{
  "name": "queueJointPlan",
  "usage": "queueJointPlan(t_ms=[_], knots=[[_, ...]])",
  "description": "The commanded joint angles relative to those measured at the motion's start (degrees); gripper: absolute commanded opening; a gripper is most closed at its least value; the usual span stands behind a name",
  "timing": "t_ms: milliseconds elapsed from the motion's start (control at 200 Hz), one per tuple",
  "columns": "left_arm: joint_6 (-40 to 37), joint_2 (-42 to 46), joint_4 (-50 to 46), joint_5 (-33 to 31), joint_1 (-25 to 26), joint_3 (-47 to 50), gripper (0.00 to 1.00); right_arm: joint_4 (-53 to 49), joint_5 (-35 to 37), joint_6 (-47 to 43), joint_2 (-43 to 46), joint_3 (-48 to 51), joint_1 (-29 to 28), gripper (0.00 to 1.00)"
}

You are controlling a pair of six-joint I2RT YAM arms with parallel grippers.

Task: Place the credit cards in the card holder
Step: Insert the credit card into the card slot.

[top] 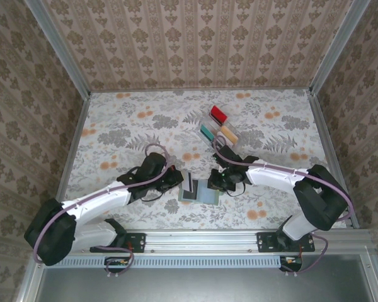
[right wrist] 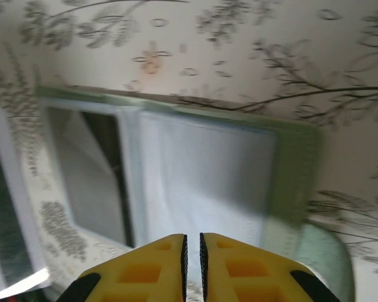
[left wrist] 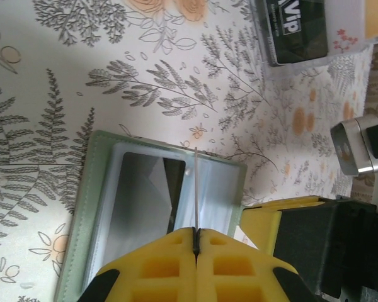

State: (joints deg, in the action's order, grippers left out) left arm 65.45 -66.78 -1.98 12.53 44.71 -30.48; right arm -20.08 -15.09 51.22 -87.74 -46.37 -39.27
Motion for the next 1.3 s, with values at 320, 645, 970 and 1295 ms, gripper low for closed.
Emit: queueJointPlan(t_ms=[320,645,970,1295], knots=[[-3.1,-3.5,5.5,-1.8,3.1,1.0,0.0,-3.2,7.1,-1.0,-2.4,2.5,-0.3,0.15],[-5.1,-10.2,11.6,-0.1,5.2,1.2,0.0,-3.2,8.6,-1.6,-4.6,2.8,-0.3,0.14],[-5.7,-13.9,12.1,-3.8,7.8,2.0,0.0,-3.1,9.0,-1.8,-5.1,2.6,-0.2,0.14],[-8.6,-17.8,12.1,-2.6,9.4,0.9,0.05,-2.6,8.5,-1.9,-6.9,2.2,-0.2,0.14]])
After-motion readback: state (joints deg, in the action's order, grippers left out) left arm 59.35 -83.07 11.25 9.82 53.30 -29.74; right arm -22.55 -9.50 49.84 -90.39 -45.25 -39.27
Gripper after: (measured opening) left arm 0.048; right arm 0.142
